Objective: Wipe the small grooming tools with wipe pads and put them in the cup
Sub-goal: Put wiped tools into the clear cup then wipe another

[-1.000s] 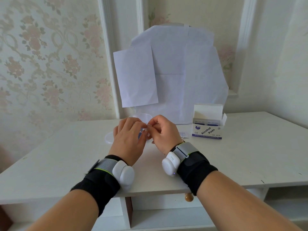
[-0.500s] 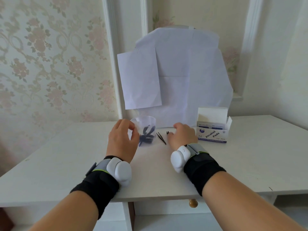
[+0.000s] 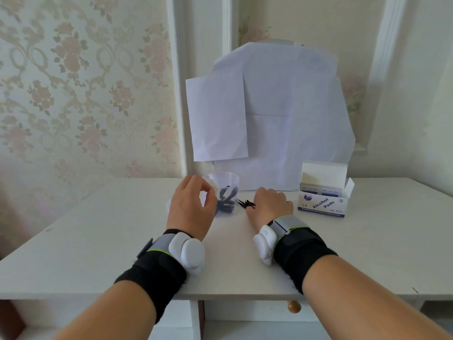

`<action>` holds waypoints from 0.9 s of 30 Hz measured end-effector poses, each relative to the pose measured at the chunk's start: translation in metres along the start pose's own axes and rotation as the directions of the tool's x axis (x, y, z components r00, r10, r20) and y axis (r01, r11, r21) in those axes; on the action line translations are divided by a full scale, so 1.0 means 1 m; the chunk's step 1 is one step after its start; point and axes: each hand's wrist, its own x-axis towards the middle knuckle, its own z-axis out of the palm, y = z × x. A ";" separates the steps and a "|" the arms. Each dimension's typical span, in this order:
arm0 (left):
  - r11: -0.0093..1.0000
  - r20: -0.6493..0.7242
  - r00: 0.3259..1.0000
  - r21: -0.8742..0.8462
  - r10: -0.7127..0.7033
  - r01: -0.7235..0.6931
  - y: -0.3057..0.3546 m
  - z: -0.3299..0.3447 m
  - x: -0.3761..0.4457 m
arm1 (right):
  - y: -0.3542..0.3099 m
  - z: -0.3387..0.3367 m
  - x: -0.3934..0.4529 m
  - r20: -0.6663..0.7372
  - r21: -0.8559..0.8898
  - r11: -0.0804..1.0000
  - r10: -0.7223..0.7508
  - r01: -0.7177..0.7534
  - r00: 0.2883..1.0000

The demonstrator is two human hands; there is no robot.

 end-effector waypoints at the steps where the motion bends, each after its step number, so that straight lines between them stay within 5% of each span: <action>1: 1.000 0.002 1.000 -0.004 -0.004 0.004 0.000 0.000 0.000 | 0.000 0.000 -0.001 -0.012 0.031 0.999 -0.027 0.028 1.000; 5: 1.000 0.010 1.000 -0.002 -0.004 0.004 0.001 0.000 -0.001 | 0.002 0.002 0.000 0.035 0.061 0.991 -0.125 0.123 0.992; 14: 1.000 0.027 1.000 0.014 -0.011 0.011 0.002 0.000 -0.002 | -0.004 0.005 0.003 0.050 -0.048 0.997 -0.056 0.058 0.997; 20: 1.000 0.062 0.998 0.010 -0.006 0.005 0.002 0.002 -0.002 | -0.003 -0.005 -0.004 -0.237 0.238 0.968 -0.025 0.083 0.971; 27: 0.996 0.203 0.975 -0.002 -0.084 0.086 0.001 0.006 -0.003 | -0.014 -0.008 -0.014 -0.451 0.481 0.778 -0.175 0.404 0.875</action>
